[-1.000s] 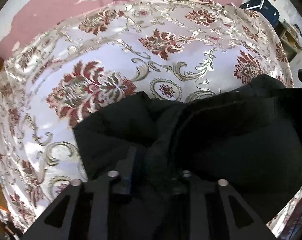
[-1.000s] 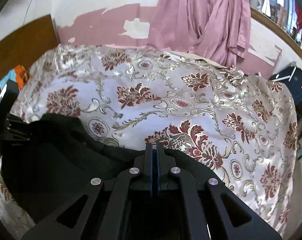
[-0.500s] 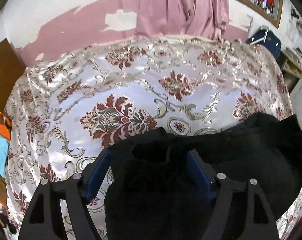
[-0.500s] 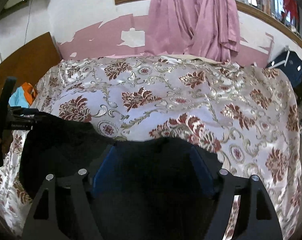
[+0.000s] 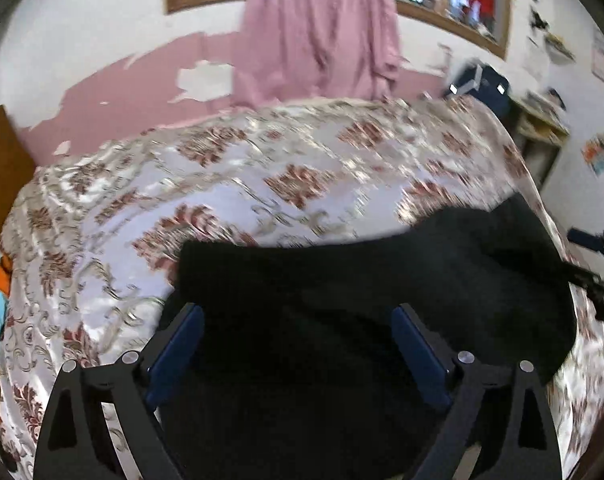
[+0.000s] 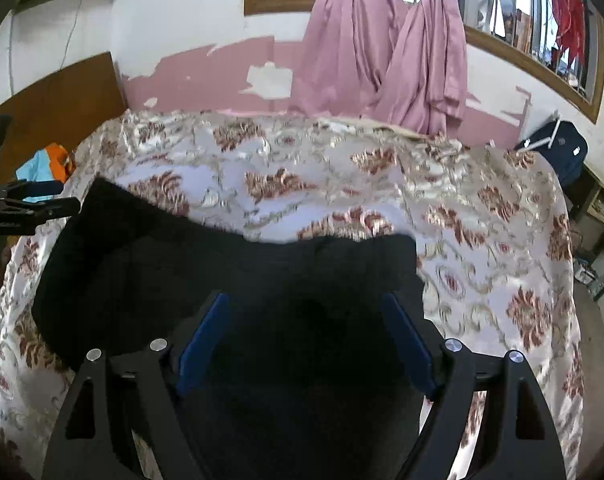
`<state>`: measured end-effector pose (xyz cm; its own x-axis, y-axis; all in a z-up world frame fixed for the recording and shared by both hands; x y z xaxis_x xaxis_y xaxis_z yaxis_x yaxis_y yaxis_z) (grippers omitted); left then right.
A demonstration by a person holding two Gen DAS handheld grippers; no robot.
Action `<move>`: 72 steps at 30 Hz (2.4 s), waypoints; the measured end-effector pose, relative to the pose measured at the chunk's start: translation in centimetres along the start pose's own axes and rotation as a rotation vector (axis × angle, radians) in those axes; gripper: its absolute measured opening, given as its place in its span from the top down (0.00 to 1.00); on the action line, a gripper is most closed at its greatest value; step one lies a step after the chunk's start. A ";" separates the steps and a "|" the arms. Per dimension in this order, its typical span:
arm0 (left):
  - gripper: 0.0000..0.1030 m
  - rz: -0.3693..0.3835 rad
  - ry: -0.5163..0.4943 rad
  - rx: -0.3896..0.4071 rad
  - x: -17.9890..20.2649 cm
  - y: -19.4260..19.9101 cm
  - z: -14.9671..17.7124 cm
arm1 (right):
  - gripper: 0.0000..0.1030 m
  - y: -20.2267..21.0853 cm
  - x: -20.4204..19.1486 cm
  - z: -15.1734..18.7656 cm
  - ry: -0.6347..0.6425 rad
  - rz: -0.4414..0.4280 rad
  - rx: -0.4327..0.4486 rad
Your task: Fold large clothes
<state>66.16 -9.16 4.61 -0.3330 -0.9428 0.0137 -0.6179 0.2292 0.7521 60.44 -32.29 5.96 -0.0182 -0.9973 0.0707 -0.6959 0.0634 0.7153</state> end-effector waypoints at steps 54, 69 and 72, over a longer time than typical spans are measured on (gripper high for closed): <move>0.00 -0.077 0.069 -0.167 0.2 -10.4 4.3 | 0.35 -11.8 -4.8 2.9 0.001 -0.138 -0.130; 0.00 0.081 -0.007 -0.280 -0.4 -16.7 3.4 | 0.19 -18.5 -4.7 3.0 0.027 -0.181 -0.222; 0.00 0.078 -0.018 -0.244 -0.1 -17.2 3.4 | 0.17 -19.2 -4.9 2.9 0.040 -0.167 -0.213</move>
<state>74.35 -12.13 -10.56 -0.3866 -0.9198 0.0677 -0.4006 0.2336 0.8860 71.82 -28.72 -10.18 0.1149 -0.9927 -0.0363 -0.5201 -0.0912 0.8492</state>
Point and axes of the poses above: each gripper's, at about its wrist camera, not at the fingertips, and y roughly against the way its jaws point, x to its right, z to its underside, the point moved 5 cm from there along -y, roughly the way its jaws point
